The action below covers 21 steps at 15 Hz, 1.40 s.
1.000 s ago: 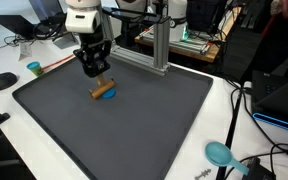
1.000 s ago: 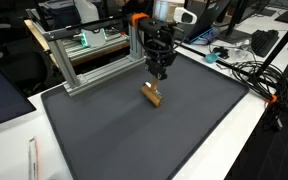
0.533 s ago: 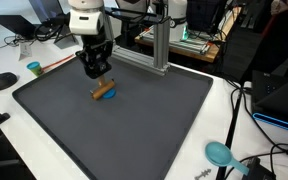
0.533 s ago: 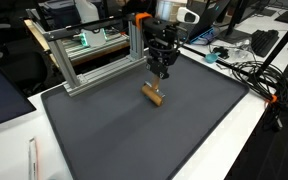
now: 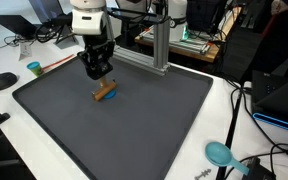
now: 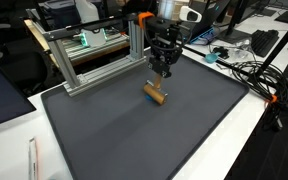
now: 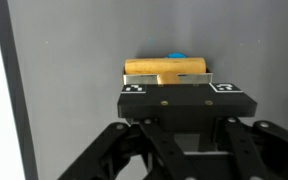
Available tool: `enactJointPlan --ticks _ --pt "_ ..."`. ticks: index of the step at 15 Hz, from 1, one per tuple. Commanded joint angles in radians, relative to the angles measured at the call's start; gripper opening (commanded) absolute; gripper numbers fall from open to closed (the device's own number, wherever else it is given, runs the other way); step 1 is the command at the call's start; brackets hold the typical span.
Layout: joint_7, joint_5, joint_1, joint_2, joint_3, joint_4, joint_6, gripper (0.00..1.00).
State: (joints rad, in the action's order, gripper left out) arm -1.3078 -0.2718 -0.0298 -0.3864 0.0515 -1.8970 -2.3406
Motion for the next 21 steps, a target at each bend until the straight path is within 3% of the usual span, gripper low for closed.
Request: enactJointPlan --ticks 1,10,21 --pt "-0.016 0.025 0.003 -0.045 0.024 0.02 -0.013 0.22" --pt "-0.008 0.019 0.005 -0.046 0.031 0.018 -0.01 0.22" --pt "0.063 -0.054 0.009 -0.05 -0.038 0.001 0.02 0.22"
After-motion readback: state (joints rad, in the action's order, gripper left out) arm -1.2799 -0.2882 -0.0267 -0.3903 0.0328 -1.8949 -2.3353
